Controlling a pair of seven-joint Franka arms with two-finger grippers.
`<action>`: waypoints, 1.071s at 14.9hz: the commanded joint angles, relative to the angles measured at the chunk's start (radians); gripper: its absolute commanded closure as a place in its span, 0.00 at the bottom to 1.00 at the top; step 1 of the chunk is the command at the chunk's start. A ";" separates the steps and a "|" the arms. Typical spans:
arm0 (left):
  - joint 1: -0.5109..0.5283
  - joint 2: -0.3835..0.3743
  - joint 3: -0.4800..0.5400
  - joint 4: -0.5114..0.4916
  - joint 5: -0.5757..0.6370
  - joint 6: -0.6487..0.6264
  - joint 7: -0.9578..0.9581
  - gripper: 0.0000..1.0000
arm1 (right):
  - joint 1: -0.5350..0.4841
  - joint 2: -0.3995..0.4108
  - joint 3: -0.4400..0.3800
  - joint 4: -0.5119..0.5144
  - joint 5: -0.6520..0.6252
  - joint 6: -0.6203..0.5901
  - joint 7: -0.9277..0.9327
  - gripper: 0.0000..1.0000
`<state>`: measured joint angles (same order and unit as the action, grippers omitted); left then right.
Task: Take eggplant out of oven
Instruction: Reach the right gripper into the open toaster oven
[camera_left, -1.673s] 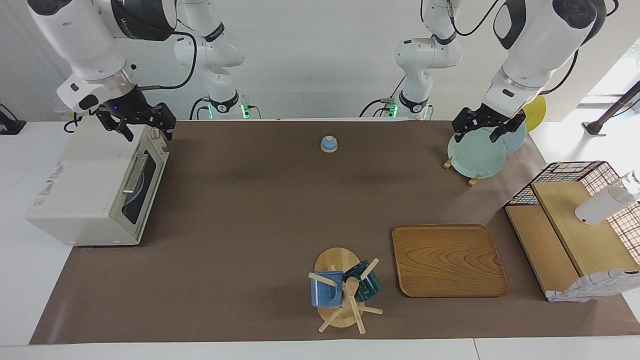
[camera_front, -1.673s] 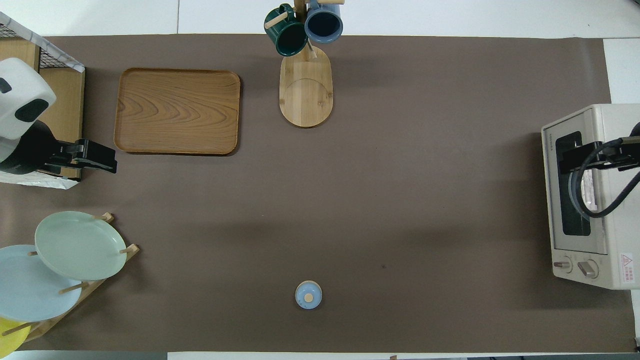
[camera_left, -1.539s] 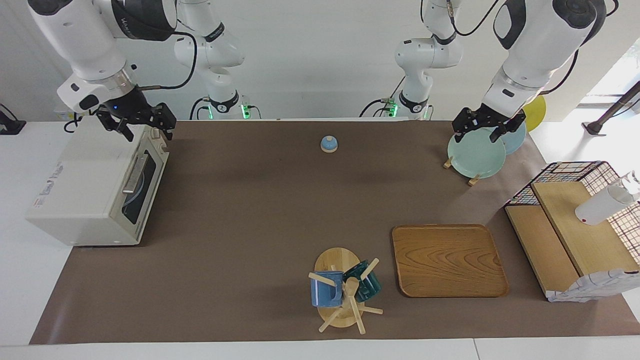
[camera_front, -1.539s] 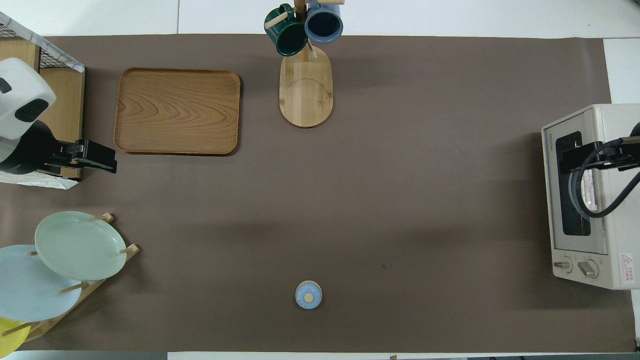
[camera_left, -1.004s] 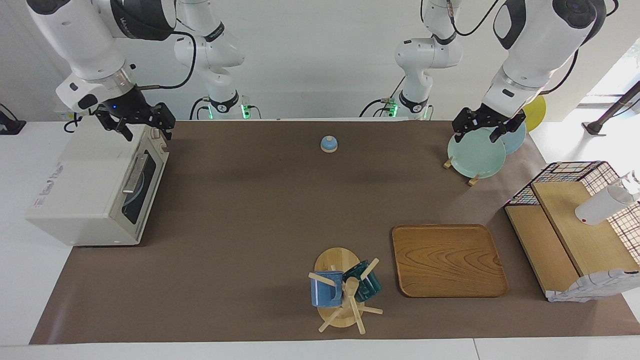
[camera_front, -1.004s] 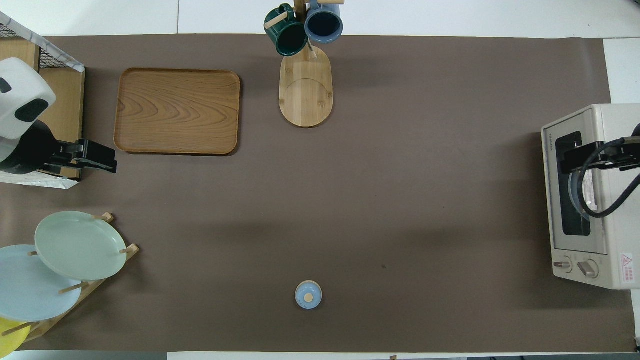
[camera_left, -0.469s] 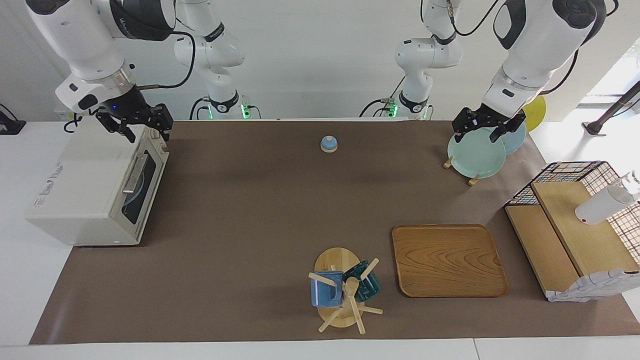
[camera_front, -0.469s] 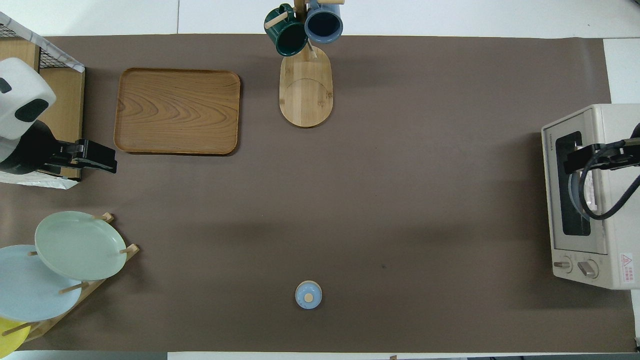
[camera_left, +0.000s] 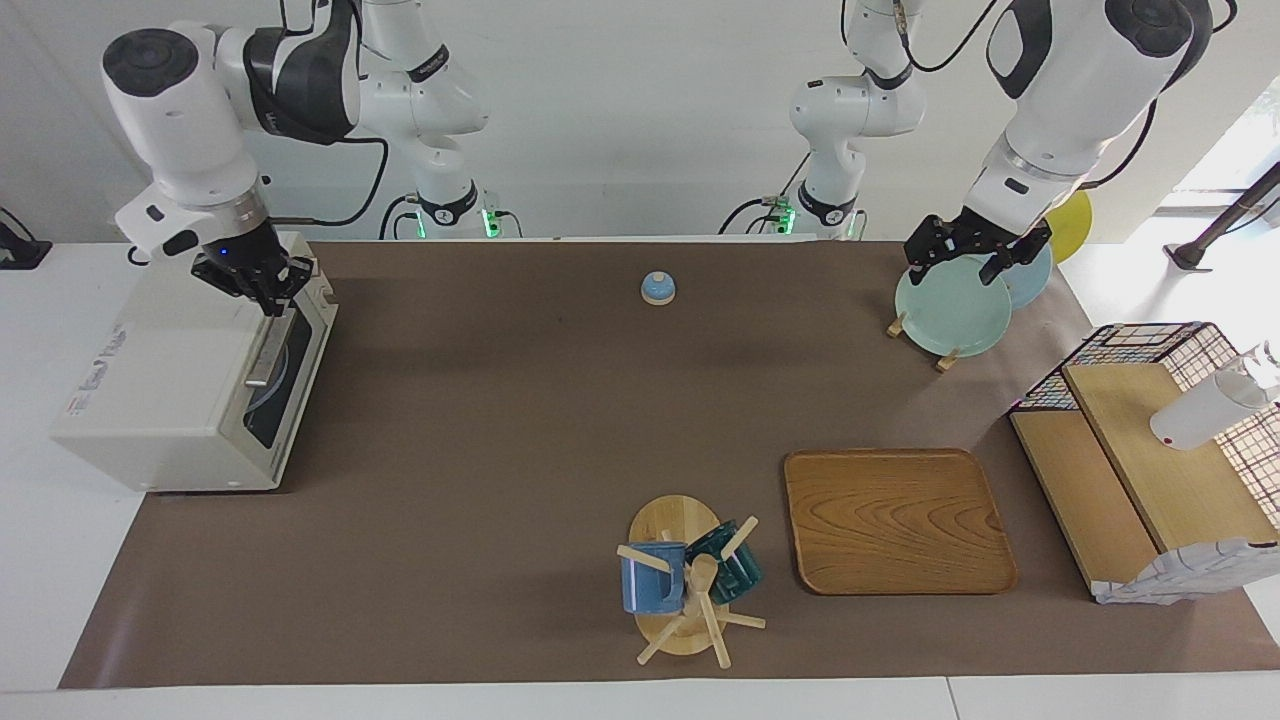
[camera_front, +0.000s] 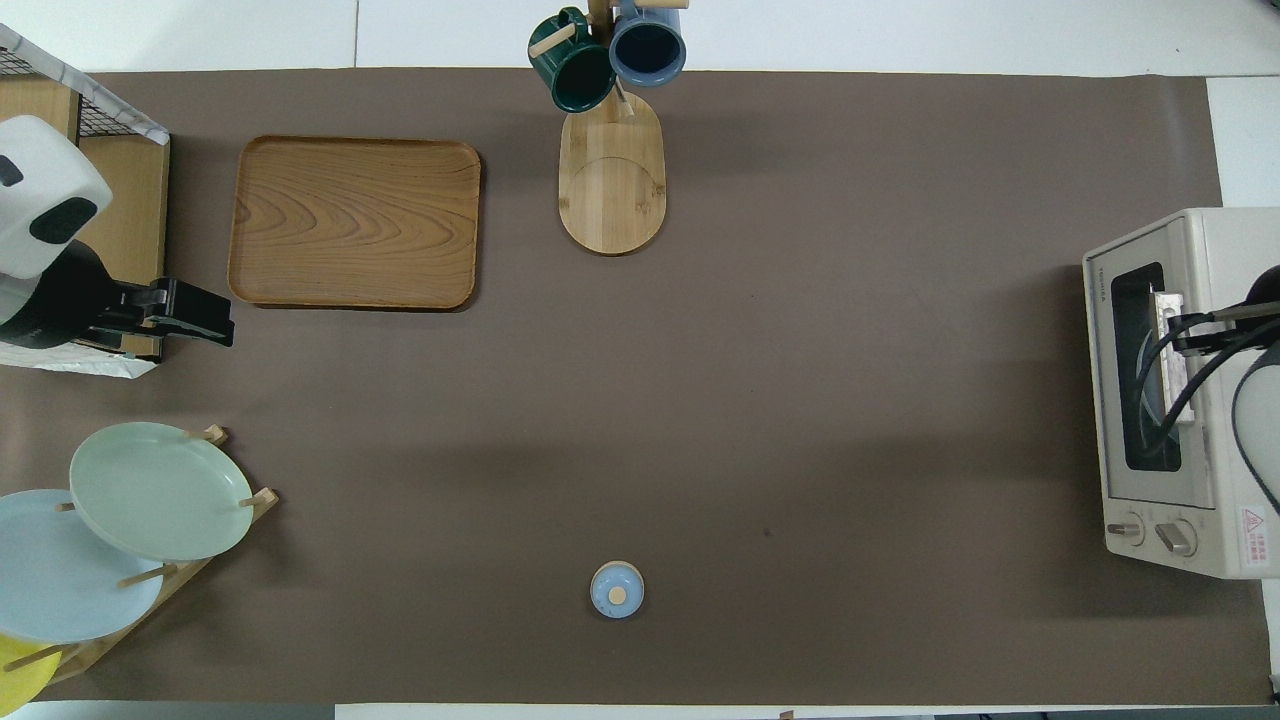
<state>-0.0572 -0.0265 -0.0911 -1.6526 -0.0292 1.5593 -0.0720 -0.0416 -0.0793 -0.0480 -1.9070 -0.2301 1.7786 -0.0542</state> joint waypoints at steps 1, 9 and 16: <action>0.008 -0.003 -0.004 -0.001 0.009 0.011 0.012 0.00 | -0.024 0.007 0.008 -0.041 -0.038 0.038 0.057 1.00; 0.008 -0.003 -0.004 -0.001 0.009 0.012 0.012 0.00 | -0.049 0.032 0.010 -0.113 -0.095 0.123 0.071 1.00; 0.008 -0.003 -0.004 -0.001 0.009 0.011 0.012 0.00 | -0.029 0.033 0.013 -0.181 -0.081 0.217 0.103 1.00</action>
<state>-0.0572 -0.0265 -0.0911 -1.6526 -0.0292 1.5594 -0.0720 -0.0713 -0.0464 -0.0455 -2.0238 -0.3030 1.9151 0.0025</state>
